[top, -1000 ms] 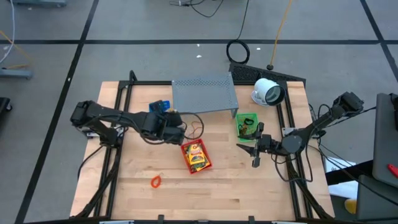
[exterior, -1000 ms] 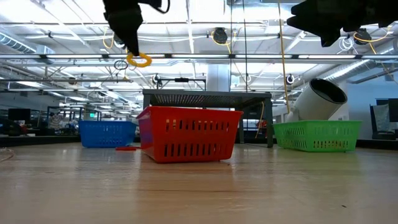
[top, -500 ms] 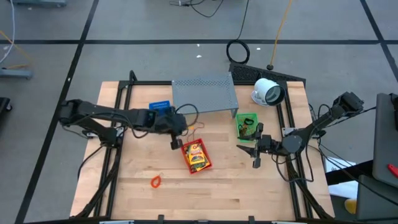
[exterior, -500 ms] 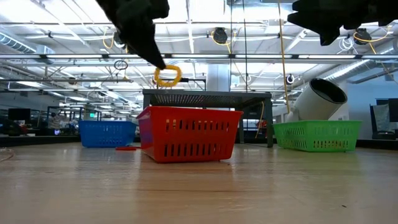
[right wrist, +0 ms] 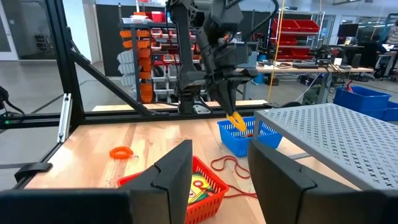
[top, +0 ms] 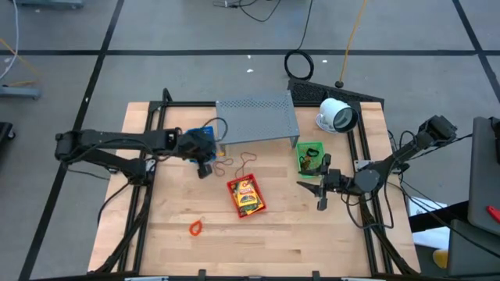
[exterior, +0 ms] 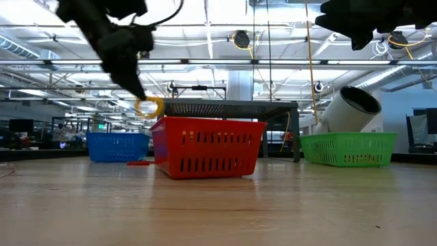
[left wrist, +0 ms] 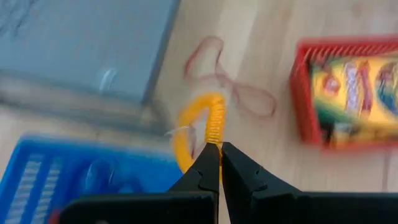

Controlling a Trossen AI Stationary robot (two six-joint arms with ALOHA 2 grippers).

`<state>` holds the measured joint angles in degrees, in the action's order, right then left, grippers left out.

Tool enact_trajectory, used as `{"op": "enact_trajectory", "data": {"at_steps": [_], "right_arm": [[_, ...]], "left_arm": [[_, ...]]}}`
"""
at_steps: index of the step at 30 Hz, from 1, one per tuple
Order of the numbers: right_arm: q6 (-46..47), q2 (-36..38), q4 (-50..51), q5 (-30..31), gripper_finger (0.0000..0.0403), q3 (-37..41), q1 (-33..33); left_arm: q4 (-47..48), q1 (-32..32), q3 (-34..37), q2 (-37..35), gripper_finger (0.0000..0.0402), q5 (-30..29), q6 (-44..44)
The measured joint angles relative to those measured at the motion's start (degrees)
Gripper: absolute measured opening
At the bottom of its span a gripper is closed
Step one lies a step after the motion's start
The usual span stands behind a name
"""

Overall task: Pick & Place Office Desk Supplies
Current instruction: Put the yellow spring keychain into the blue bin

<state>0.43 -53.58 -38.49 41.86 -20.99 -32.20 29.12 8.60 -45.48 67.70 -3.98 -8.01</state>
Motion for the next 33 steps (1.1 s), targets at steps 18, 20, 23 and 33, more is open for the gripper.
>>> {"op": "enact_trajectory", "data": {"at_steps": [18, 20, 23, 33], "right_arm": [[0.9, -4.4, -3.4, -4.9, 0.0144, 0.0, 4.1], [0.9, -4.5, -3.2, -6.2, 0.0144, 0.0, 4.3], [0.8, -4.4, -3.3, -6.1, 0.0144, 0.0, 4.4], [0.4, -4.4, -2.9, -6.1, 0.0144, 0.0, 6.3]], "left_arm": [[4.4, 9.5, 7.1, -11.4, 0.0025, -1.1, -5.4], [3.9, 9.5, 7.4, -11.4, 0.0041, -1.1, -6.5], [4.2, 9.4, 7.5, -11.4, 0.0065, -1.1, -9.2], [4.2, 9.4, 7.5, -11.4, 0.0159, -1.1, -8.1]]}}
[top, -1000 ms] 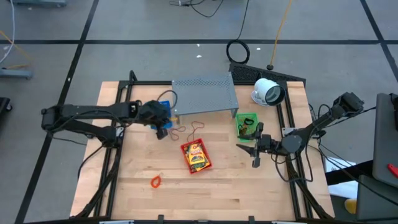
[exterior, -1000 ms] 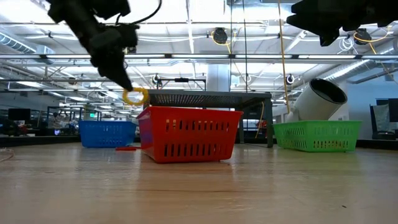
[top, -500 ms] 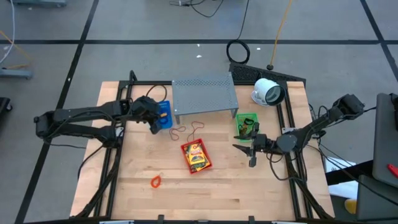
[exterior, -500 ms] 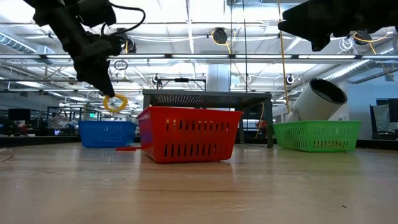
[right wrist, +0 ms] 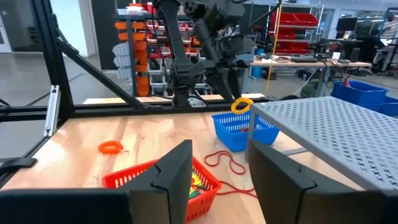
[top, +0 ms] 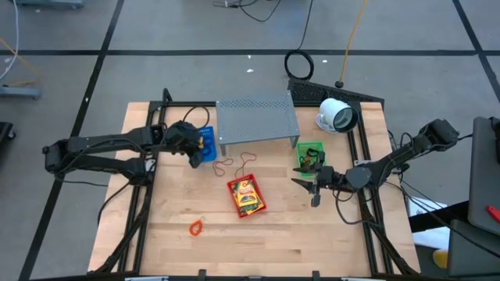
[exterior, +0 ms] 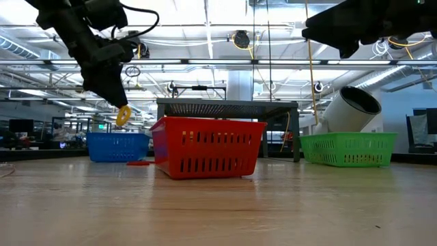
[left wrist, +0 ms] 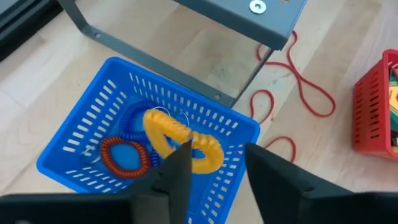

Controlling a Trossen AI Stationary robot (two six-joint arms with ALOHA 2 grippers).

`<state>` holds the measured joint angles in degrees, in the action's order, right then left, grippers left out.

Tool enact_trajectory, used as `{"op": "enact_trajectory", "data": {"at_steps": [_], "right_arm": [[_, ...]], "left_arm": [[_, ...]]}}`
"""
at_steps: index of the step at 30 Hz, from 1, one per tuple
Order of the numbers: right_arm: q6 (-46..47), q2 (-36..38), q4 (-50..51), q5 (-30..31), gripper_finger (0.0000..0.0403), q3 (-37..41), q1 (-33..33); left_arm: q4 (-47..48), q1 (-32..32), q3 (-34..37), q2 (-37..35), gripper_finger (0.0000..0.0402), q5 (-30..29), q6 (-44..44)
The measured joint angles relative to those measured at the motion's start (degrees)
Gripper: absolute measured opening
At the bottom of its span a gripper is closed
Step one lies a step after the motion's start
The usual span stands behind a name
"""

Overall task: Pick & Place Office Desk Supplies
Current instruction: Put the yellow spring keychain into the blue bin, then put the left red rubber band into the green bin

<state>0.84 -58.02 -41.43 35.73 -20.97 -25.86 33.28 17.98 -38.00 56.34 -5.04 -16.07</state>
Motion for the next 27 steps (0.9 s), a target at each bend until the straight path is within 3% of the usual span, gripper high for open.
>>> {"op": "enact_trajectory", "data": {"at_steps": [8, 10, 13, 16, 18, 20, 23, 26, 27], "right_arm": [[0.0, 0.0, 0.5, 0.0, 0.0144, 0.0, 0.1], [0.0, 0.0, 0.5, 0.0, 0.0144, 0.0, 0.1], [0.6, 0.0, 0.5, 0.0, 0.0144, 0.0, 0.1], [1.1, 0.0, 0.6, 0.0, 0.0144, 0.0, 0.1], [1.1, 0.0, 0.6, 0.0, 0.0144, 0.0, 0.1], [1.6, 0.0, 0.5, 0.0, 0.0144, 0.0, 0.1], [1.6, 0.0, 0.6, 0.0, 0.0144, 0.0, 0.1], [1.7, 0.0, 1.1, 0.0, 0.0144, 0.0, 0.1], [1.7, 0.0, 1.0, 0.0, 0.0144, 0.0, 0.1]], "left_arm": [[0.6, -0.3, 0.0, 0.0, 0.0226, -1.9, -4.2], [2.1, -0.5, 0.0, 0.0, 0.0235, -2.1, 0.2], [4.4, 0.9, 0.1, 0.0, 0.0242, -7.2, -3.8], [2.7, -0.1, 0.0, 0.0, 0.0243, -1.5, -2.2], [5.1, -0.1, 0.0, 0.0, 0.0244, -4.5, -0.7], [5.3, 0.5, 0.0, 0.0, 0.0244, -8.6, -5.2], [4.8, -0.7, 0.0, 0.0, 0.0244, -4.8, -2.3], [5.7, -0.5, 0.0, 0.0, 0.0244, -8.1, -5.6], [5.4, -0.7, 0.0, 0.0, 0.0244, -6.5, -6.1]]}}
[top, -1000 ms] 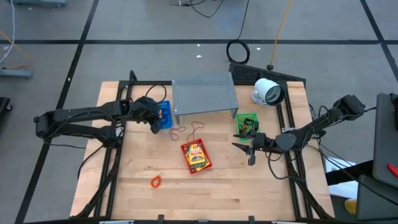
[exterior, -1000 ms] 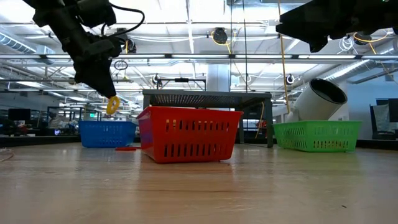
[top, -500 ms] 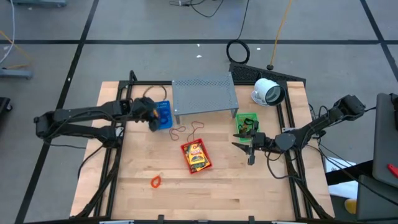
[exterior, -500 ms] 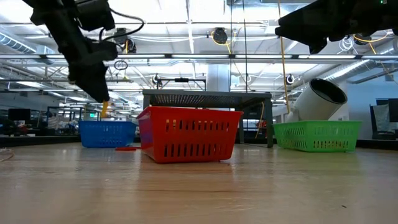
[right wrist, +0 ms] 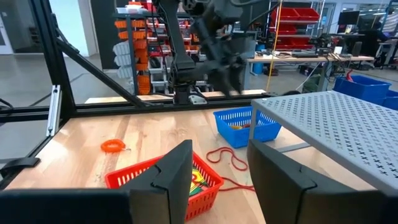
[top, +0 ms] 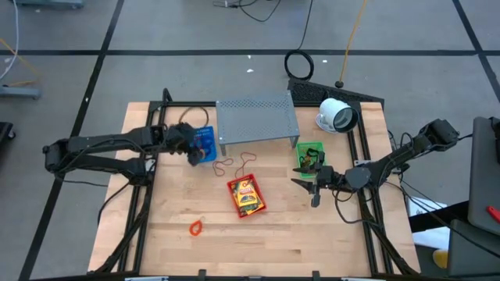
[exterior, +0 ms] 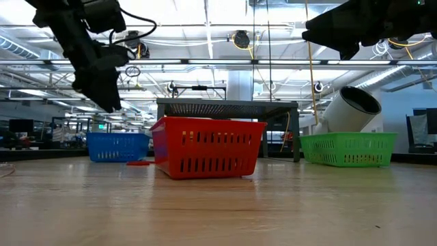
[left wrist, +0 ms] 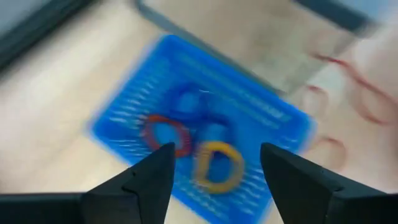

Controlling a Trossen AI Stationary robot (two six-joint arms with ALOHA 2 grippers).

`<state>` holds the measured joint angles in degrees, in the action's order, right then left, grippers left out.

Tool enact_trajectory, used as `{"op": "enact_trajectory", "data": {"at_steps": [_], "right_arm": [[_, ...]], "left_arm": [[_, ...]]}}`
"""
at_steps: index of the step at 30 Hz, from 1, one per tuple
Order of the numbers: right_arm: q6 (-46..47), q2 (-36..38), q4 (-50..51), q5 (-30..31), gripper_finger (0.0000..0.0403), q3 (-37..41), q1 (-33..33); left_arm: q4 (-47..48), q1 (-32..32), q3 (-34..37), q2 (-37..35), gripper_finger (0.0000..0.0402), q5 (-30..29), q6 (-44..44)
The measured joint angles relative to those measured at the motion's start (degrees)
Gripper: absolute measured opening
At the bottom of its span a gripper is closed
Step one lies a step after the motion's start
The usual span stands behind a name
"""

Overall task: Pick & Place Office Desk Supplies
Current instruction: Put the left red rubber band into the green bin

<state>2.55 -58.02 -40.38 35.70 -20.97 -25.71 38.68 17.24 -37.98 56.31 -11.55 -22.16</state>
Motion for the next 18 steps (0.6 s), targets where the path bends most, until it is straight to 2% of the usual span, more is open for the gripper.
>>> {"op": "enact_trajectory", "data": {"at_steps": [4, 8, 11, 18], "right_arm": [[-0.1, 0.0, 0.8, 0.0, 0.0144, 0.0, 0.0], [-0.1, 0.0, 1.2, -2.0, 0.0144, 0.0, 0.1], [-0.1, 0.0, 1.2, -4.6, 0.0144, 0.0, 0.0], [0.2, 0.0, 1.4, -4.5, 0.0144, 0.0, 0.0]], "left_arm": [[-1.7, -3.1, 0.0, 0.0, 0.0244, 12.0, 2.9], [-7.8, -8.8, 0.0, 0.0, 0.0244, 15.6, 3.6], [-12.5, -13.5, 0.0, 0.1, 0.0244, 12.0, 3.7], [-18.6, -24.1, -0.1, 6.6, 0.0244, 1.8, 4.1]]}}
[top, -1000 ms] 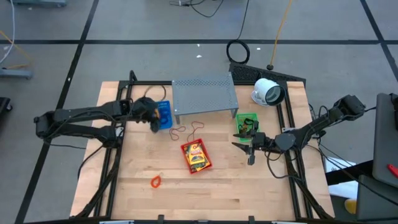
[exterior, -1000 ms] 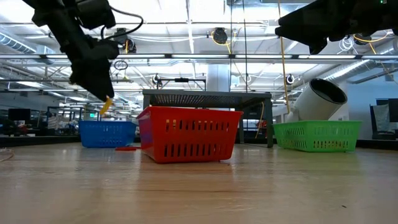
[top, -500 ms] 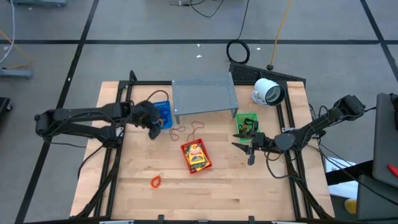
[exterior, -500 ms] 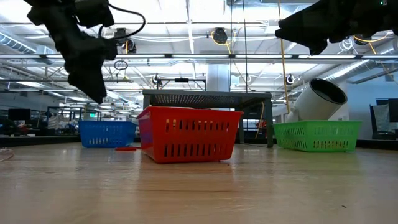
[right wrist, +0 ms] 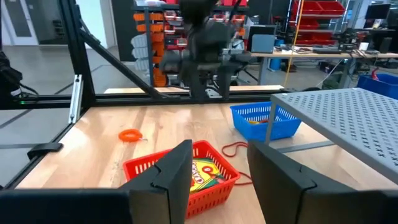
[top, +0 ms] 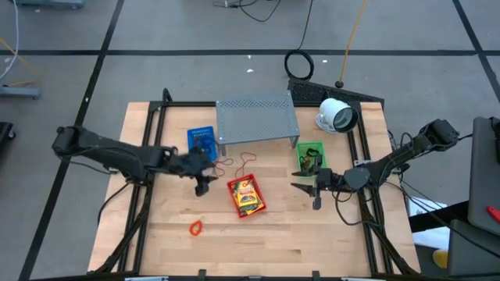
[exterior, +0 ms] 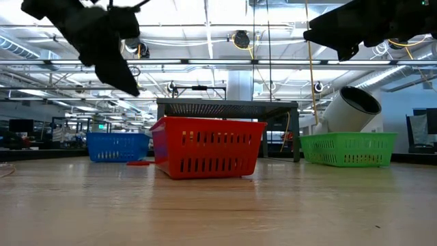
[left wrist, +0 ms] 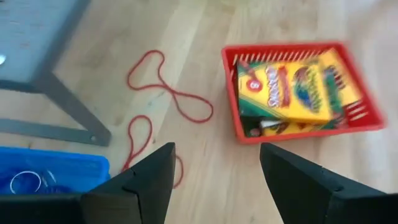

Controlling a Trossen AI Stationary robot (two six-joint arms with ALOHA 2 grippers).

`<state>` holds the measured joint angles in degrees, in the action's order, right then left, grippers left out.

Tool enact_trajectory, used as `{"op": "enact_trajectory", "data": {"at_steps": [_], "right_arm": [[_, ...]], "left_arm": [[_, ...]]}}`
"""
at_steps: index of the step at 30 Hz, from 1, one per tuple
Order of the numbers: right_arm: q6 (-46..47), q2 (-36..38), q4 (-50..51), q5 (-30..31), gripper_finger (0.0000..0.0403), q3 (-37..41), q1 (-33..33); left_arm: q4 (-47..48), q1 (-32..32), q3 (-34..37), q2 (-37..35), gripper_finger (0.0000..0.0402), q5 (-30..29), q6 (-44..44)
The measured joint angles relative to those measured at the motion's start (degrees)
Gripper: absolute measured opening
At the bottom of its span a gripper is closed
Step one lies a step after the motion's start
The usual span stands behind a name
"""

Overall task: Pick & Place Office Desk Supplies
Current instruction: Put the left red rubber band into the green bin

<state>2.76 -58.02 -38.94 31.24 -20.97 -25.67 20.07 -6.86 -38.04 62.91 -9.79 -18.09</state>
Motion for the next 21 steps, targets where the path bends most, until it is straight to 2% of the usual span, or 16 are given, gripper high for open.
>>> {"op": "enact_trajectory", "data": {"at_steps": [7, 14, 21], "right_arm": [[0.0, 0.0, 0.3, 0.1, 0.0144, 0.0, 0.0], [0.0, 0.0, 1.4, 0.1, 0.0144, 0.0, 0.0], [0.1, 0.0, 1.1, 0.2, 0.0144, 0.0, 0.0]], "left_arm": [[-1.5, -7.5, 0.1, 10.7, 0.0244, -12.2, -1.3], [-3.4, -11.5, 0.1, 16.6, 0.0244, -22.6, -14.7], [-4.4, -15.8, 0.0, 22.1, 0.0244, -30.0, -29.5]]}}
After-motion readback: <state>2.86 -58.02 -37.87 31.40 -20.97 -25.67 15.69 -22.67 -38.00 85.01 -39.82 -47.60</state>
